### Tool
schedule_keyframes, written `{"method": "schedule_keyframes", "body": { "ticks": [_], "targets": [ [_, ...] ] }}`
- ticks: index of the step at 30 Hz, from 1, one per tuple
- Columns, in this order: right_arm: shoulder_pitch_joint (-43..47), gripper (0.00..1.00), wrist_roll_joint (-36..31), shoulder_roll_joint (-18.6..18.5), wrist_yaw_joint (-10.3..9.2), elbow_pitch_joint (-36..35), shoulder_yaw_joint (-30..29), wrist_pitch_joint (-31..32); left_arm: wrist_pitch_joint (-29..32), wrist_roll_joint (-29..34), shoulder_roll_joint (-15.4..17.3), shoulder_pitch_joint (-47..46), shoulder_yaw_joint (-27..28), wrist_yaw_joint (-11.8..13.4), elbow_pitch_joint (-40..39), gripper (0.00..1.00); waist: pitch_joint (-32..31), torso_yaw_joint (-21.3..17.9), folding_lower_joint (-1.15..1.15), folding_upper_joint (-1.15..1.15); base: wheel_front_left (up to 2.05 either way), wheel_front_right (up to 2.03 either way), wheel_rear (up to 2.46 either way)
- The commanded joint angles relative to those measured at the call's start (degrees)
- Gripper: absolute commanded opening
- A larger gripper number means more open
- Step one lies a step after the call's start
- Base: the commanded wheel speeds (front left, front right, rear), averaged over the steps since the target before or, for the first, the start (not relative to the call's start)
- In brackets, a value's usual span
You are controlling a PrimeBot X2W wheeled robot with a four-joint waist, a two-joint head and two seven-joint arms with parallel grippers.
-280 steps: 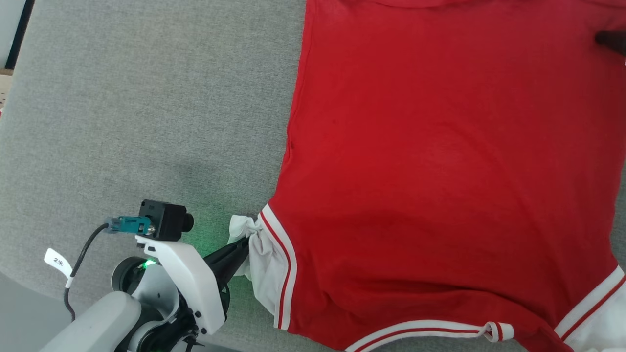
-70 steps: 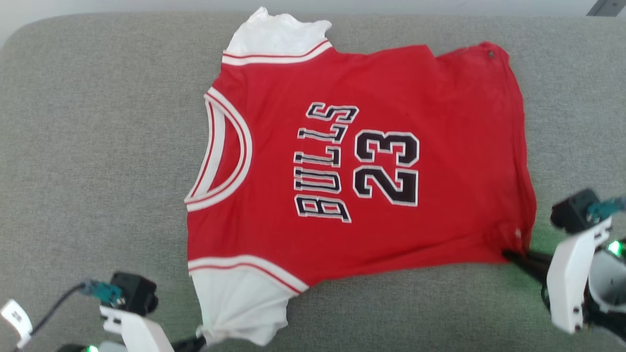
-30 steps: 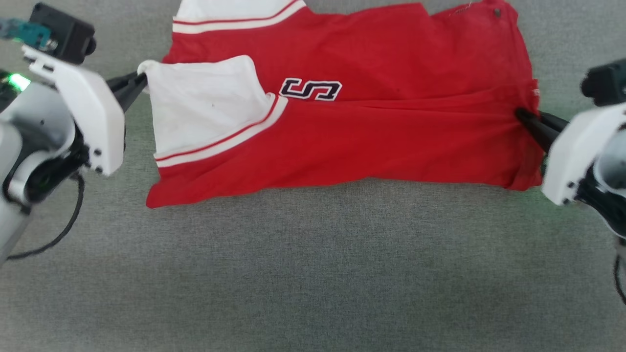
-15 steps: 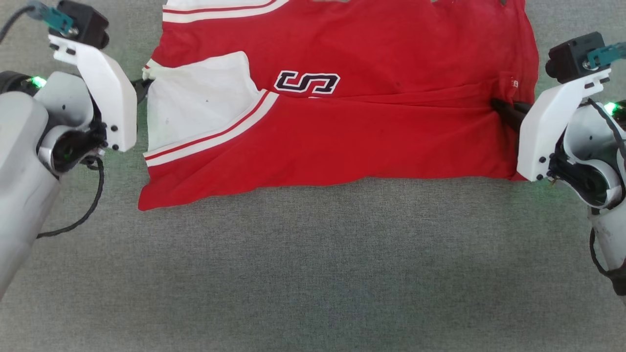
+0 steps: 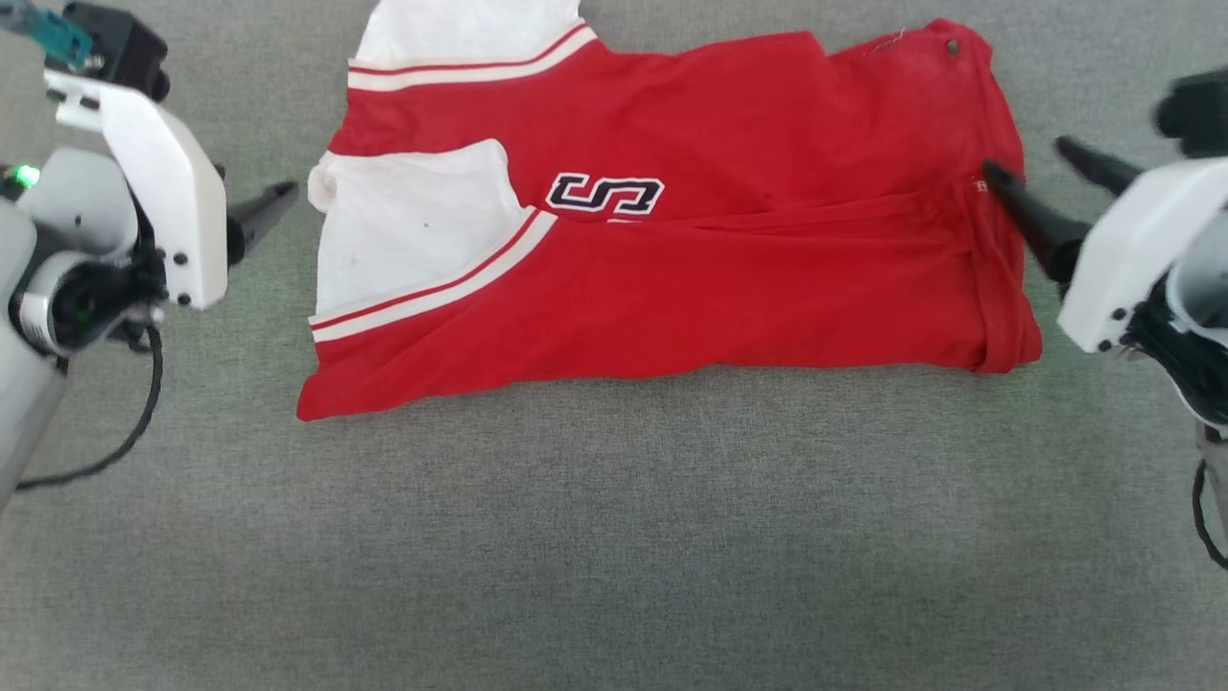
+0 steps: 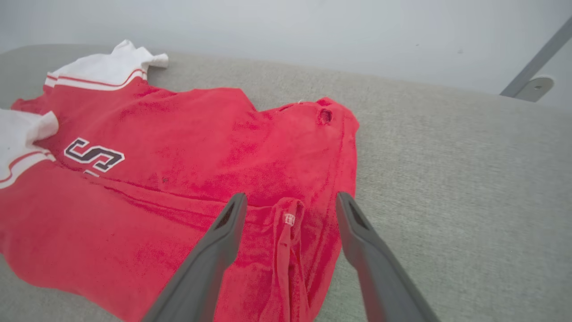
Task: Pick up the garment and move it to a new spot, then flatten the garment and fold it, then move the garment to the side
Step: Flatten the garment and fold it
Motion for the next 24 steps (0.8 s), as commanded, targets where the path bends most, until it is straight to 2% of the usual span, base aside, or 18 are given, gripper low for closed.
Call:
{"method": "schedule_keyframes", "body": {
  "ticks": [1, 6, 11, 16, 21, 24],
  "targets": [
    [1.03, 1.00, -0.42, 0.28, -0.03, -0.82, -0.83, -0.93, 0.56, -0.72, 0.55, 1.30, 0.20, 0.85, -1.10, 1.00, -0.54, 0.02, 0.00, 0.00, 0.00, 0.00, 0.00],
    [7.37, 1.00, -3.57, 3.50, -0.02, -7.84, -8.39, -7.25, 4.21, -4.47, 5.34, 8.50, 0.83, 7.06, -15.45, 1.00, -2.04, -0.18, 0.00, 0.00, 0.00, 0.00, 0.00],
    [13.03, 1.00, -7.56, 7.94, -0.02, -14.44, -14.55, -11.03, 5.69, -6.56, 9.78, 15.09, 1.10, 13.91, -27.38, 1.00, -2.14, -1.03, 0.00, 0.00, 0.00, 0.00, 0.00],
    [17.68, 1.00, -9.94, 12.47, -0.02, -19.88, -18.27, -12.90, 5.16, -7.59, 13.08, 19.86, 1.49, 19.03, -34.12, 1.00, -1.35, -2.27, 0.00, 0.00, 0.00, 0.00, 0.00],
    [21.36, 1.00, -10.56, 16.23, -0.02, -23.05, -18.70, -12.36, 2.56, -9.18, 12.91, 22.63, 2.58, 20.76, -32.41, 1.00, 0.10, -3.92, 0.00, 0.00, 0.00, 0.00, 0.00],
    [22.97, 1.00, -10.34, 17.33, -0.02, -23.52, -18.39, -11.31, 1.79, -10.58, 11.47, 23.67, 2.90, 20.19, -28.88, 1.00, 0.85, -4.81, 0.00, 0.00, 0.00, 0.00, 0.00]
  ]
}}
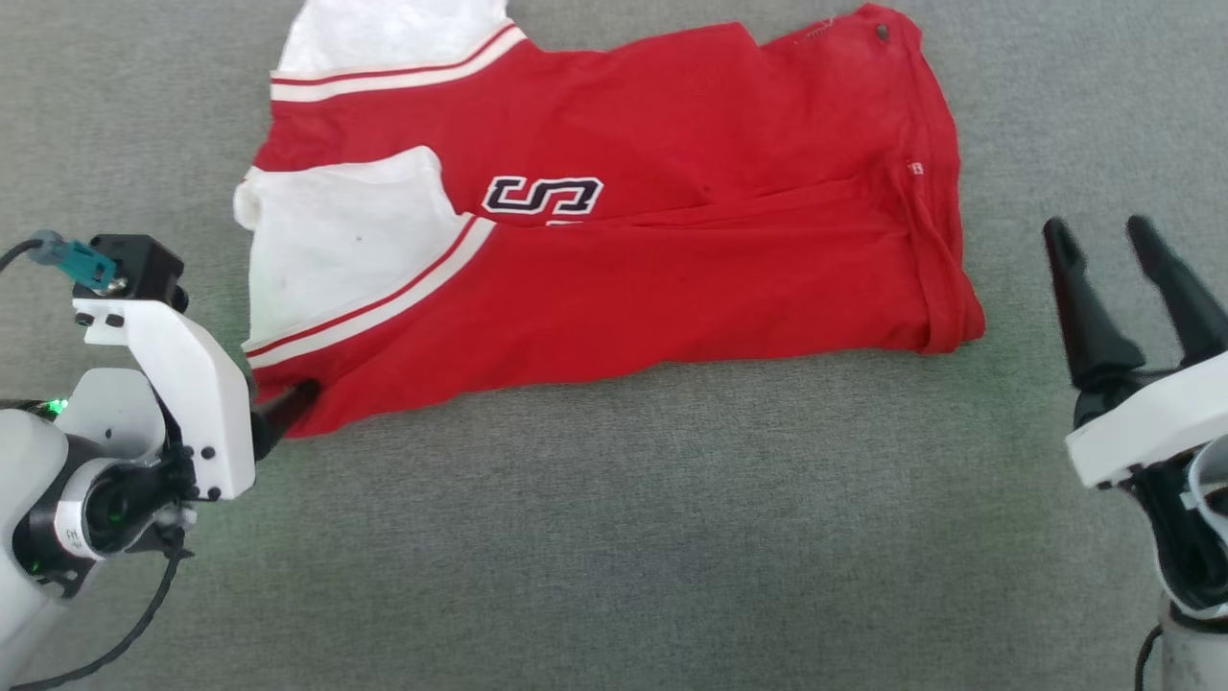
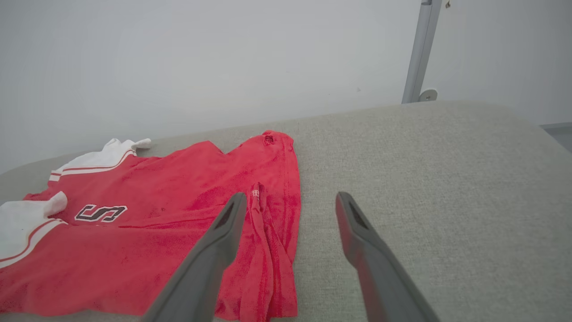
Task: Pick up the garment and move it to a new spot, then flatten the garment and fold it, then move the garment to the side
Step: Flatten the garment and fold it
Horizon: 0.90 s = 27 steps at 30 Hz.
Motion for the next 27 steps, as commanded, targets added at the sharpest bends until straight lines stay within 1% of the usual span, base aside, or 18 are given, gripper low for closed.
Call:
{"method": "schedule_keyframes", "body": {
  "ticks": [1, 6, 7, 8, 11, 14, 16, 19, 20, 24, 27],
  "targets": [
    [0.68, 1.00, 0.64, 0.21, -0.02, -0.11, 0.41, 0.68, -0.38, -0.64, -0.90, 0.86, 0.14, -0.48, 1.32, 1.00, 0.63, -0.67, 0.00, 0.00, 0.00, 0.00, 0.00],
    [2.08, 1.00, 2.10, -0.33, -0.02, 0.52, 2.06, 4.49, 1.06, -2.38, -4.13, 1.77, -1.49, -2.03, 8.38, 1.00, 1.17, -1.29, 0.00, 0.00, 0.00, 0.00, 0.00],
    [2.23, 1.00, 2.47, -0.39, -0.02, 0.75, 2.31, 5.57, 1.51, -2.36, -4.93, 1.87, -2.07, -2.91, 9.38, 0.38, 1.21, -1.31, 0.00, 0.00, 0.00, 0.00, 0.00],
    [2.45, 1.00, 2.73, -0.33, -0.02, 0.90, 2.73, 6.73, 1.97, -2.60, -5.66, 1.87, -2.50, -3.36, 10.35, 0.00, 1.25, -1.30, 0.00, 0.00, 0.00, 0.00, 0.00],
    [2.28, 1.00, 3.78, -1.03, -0.02, 1.94, 3.58, 10.77, 2.68, -2.36, -7.64, 1.46, -3.70, -5.27, 11.91, 0.00, 1.28, -0.93, 0.00, 0.00, 0.00, 0.00, 0.00],
    [0.26, 1.00, 4.56, -1.81, -0.02, 3.60, 3.50, 14.16, 2.45, -1.76, -9.04, 0.48, -4.19, -6.57, 13.15, 0.00, 1.33, -0.20, 0.00, 0.00, 0.00, 0.00, 0.00],
    [-1.08, 1.00, 3.75, -2.72, -0.02, 5.00, 3.67, 16.18, 2.27, -1.58, -10.05, -0.21, -4.46, -7.35, 13.77, 0.00, 1.38, 0.45, 0.00, 0.00, 0.00, 0.00, 0.00],
    [-3.46, 1.00, 3.40, -3.40, -0.02, 7.64, 3.75, 19.21, 2.08, -1.26, -11.24, -1.04, -4.57, -8.14, 14.62, 0.00, 1.52, 1.39, 0.00, 0.00, 0.00, 0.00, 0.00],
    [-3.46, 1.00, 3.40, -3.40, -0.02, 7.64, 3.75, 19.21, 2.08, -1.26, -11.24, -1.04, -4.57, -8.14, 14.62, 0.00, 1.52, 1.39, 0.00, 0.00, 0.00, 0.00, 0.00],
    [-6.83, 1.00, 2.56, -3.85, -0.02, 12.56, 4.27, 24.03, 1.80, -1.10, -12.47, -1.92, -4.89, -9.19, 15.24, 0.00, 1.76, 2.61, 0.00, 0.00, 0.00, 0.00, 0.00],
    [-8.63, 1.00, 1.36, -4.65, -0.02, 16.83, 6.57, 27.84, 1.72, -0.76, -13.24, -2.62, -5.14, -9.72, 15.61, 0.00, 1.99, 3.45, 0.00, 0.00, 0.00, 0.00, 0.00]
  ]
}}
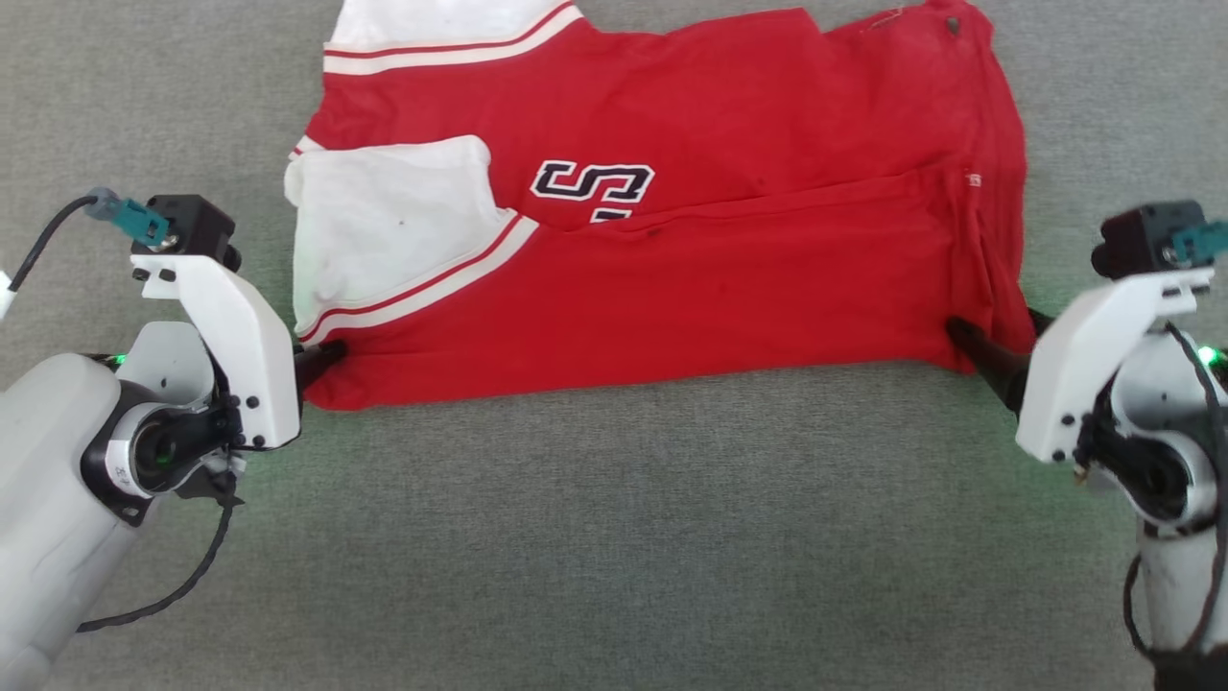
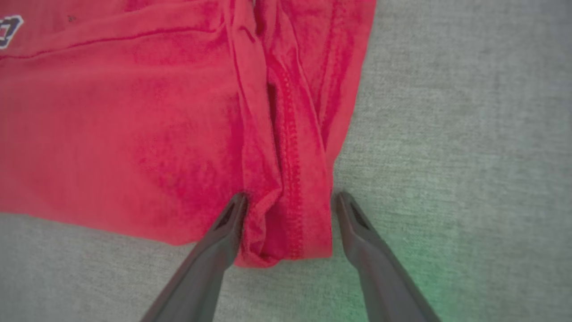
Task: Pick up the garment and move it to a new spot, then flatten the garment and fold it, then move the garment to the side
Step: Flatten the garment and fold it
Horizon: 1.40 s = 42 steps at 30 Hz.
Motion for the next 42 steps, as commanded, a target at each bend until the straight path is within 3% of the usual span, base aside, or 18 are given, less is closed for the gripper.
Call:
{"method": "schedule_keyframes", "body": {
  "ticks": [1, 2, 3, 4, 5, 10, 15, 25, 31, 36, 38, 39, 40, 41, 42],
  "targets": [
    [-0.42, 1.00, 0.33, 0.70, -0.02, 2.68, 1.52, 1.96, 0.86, -0.25, -3.73, 2.95, -3.42, -0.58, 1.13, 0.00, 0.19, 0.52, 0.00, -0.01, 0.00, 0.00, 0.00],
    [-0.83, 1.00, 0.63, 0.87, -0.01, 4.13, 2.47, 3.18, 0.82, -0.25, -3.99, 2.79, -3.41, -0.83, 1.26, 0.00, 0.24, 0.71, 0.00, -0.01, 0.00, 0.00, 0.00],
    [-1.15, 0.56, 0.70, 0.44, 0.00, 5.11, 3.88, 4.34, 0.68, -0.14, -4.17, 2.63, -3.45, -0.91, 1.39, 0.00, 0.29, 0.91, 0.00, -0.01, 0.00, 0.00, 0.00],
    [-1.33, 0.05, 1.11, 0.11, 0.00, 6.03, 4.93, 5.26, 0.46, -0.16, -4.41, 2.60, -3.35, -1.01, 1.48, 0.00, 0.32, 1.13, 0.00, -0.01, 0.00, 0.00, 0.00],
    [-1.46, 0.00, 1.86, -0.14, 0.00, 6.73, 5.57, 5.93, 0.29, -0.37, -4.61, 2.54, -3.15, -1.15, 1.55, 0.00, 0.32, 1.33, 0.00, -0.01, 0.00, 0.00, 0.00],
    [-2.82, 0.00, 4.25, -2.97, -0.01, 6.63, 5.82, 7.00, -0.52, -0.56, -3.48, 2.64, -2.19, -1.01, 0.93, 0.00, -0.20, 1.97, 0.00, -0.01, 0.00, 0.00, 0.00],
    [-2.48, 0.00, 6.56, -5.40, -0.02, 2.86, 4.61, 9.59, 0.20, -1.10, -0.04, 3.13, -0.98, 0.46, -2.84, 0.00, -1.49, 2.29, 0.00, -0.01, 0.00, 0.00, 0.00],
    [2.61, 0.00, 9.91, -9.31, -0.02, -7.68, 0.15, 16.78, 0.84, -1.03, 9.64, 7.56, 1.01, 8.24, -19.59, 0.00, -3.36, 3.33, 0.00, -0.01, 0.00, 0.00, 0.00],
    [7.73, 0.00, 9.30, -8.83, -0.03, -12.88, -3.23, 20.50, -0.98, -2.35, 13.64, 13.80, 1.46, 12.72, -27.44, 0.00, -3.19, 3.59, 0.00, -0.01, 0.00, 0.00, 0.00],
    [10.83, 0.00, 8.18, -6.97, -0.03, -13.21, -3.89, 19.31, -2.85, -3.04, 12.76, 17.39, 0.43, 13.25, -27.84, 0.00, -2.45, 3.77, 0.00, -0.01, 0.00, 0.00, 0.00],
    [11.33, 0.03, 7.92, -6.59, -0.03, -12.51, -3.52, 18.97, -3.21, -2.73, 12.29, 17.55, 0.21, 12.95, -27.21, 0.00, -2.35, 3.73, 0.00, -0.01, 0.00, 0.00, 0.00],
    [11.53, 0.22, 7.68, -6.29, -0.03, -12.03, -3.09, 18.47, -3.32, -2.60, 11.73, 17.66, -0.06, 12.59, -26.44, 0.00, -2.28, 3.68, 0.00, -0.01, 0.00, 0.00, 0.00],
    [11.36, 0.47, 7.40, -6.04, -0.03, -11.50, -2.87, 17.49, -3.40, -2.55, 11.18, 17.57, -0.32, 12.20, -25.68, 0.22, -2.22, 3.59, 0.00, -0.01, 0.00, 0.00, 0.00],
    [11.14, 0.84, 7.03, -5.74, -0.03, -10.86, -2.47, 16.52, -3.51, -2.09, 10.89, 17.16, -0.55, 11.73, -24.96, 0.64, -2.23, 3.47, 0.00, -0.01, 0.00, 0.00, 0.00],
    [11.02, 1.00, 6.89, -5.58, -0.03, -10.34, -1.98, 15.81, -3.60, -1.96, 10.74, 16.68, -0.48, 11.57, -24.14, 1.00, -2.29, 3.28, 0.00, -0.01, 0.00, 0.00, 0.00]
  ]
}}
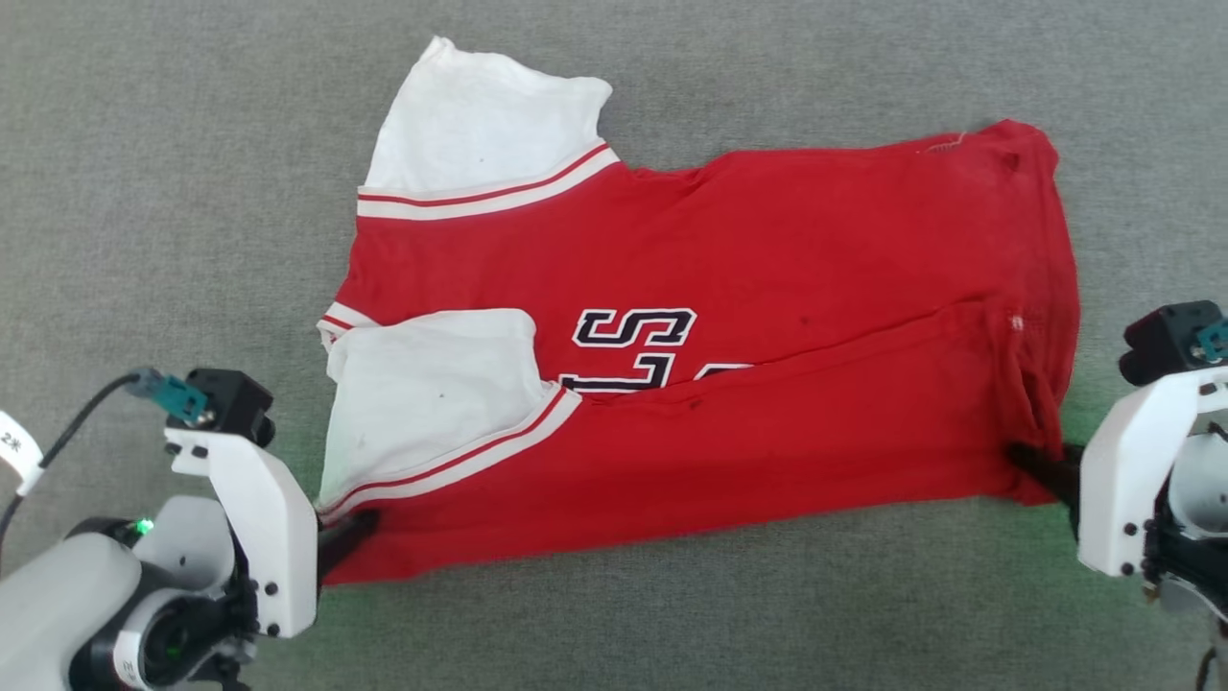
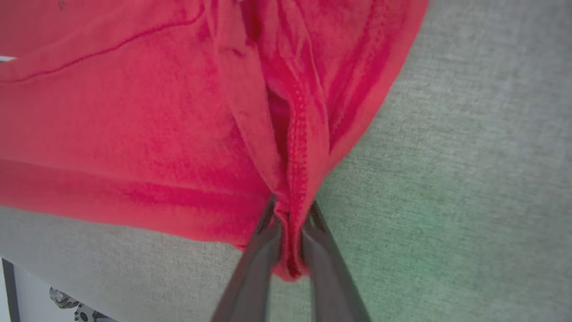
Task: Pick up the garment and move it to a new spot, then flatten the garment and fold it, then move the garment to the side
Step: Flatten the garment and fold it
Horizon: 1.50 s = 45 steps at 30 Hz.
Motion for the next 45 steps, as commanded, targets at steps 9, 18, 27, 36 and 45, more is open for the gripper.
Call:
{"method": "schedule_keyframes", "body": {
  "ticks": [9, 18, 27, 36, 45],
  "targets": [
    [0.91, 1.00, 0.22, 2.73, -0.03, -5.79, -1.38, -8.79, 2.73, 1.08, 6.56, -5.00, 3.64, 1.14, -3.44, 1.00, -1.61, -4.06, 0.00, 0.00, 0.00, 0.00, 0.00],
    [0.36, 1.00, -2.83, 7.00, -0.03, -13.04, -0.91, -26.47, 3.83, 5.66, 9.68, -15.94, 7.83, -2.97, 0.45, 1.00, -0.47, -10.91, 0.00, 0.00, 0.00, 0.00, 0.00],
    [-1.99, 1.00, -7.83, 12.65, -0.03, -12.26, 2.51, -45.69, 4.51, 10.37, 5.27, -28.51, 8.29, -10.93, 14.84, 1.00, 3.80, -17.94, 0.00, 0.00, 0.00, 0.00, 0.00],
    [-2.74, 1.00, -6.78, 14.38, -0.03, -8.70, 6.97, -49.94, 9.86, 13.99, 2.12, -36.41, 5.66, -14.16, 30.06, 1.00, 8.24, -22.05, 0.00, 0.00, 0.00, 0.00, 0.00],
    [-4.06, 1.00, -5.89, 13.07, -0.03, -7.80, 9.18, -45.82, 18.62, 12.75, -2.66, -37.45, 2.64, -11.69, 39.77, 1.00, 10.12, -21.93, 0.00, 0.00, 0.00, 0.00, 0.00]
  ]
}}
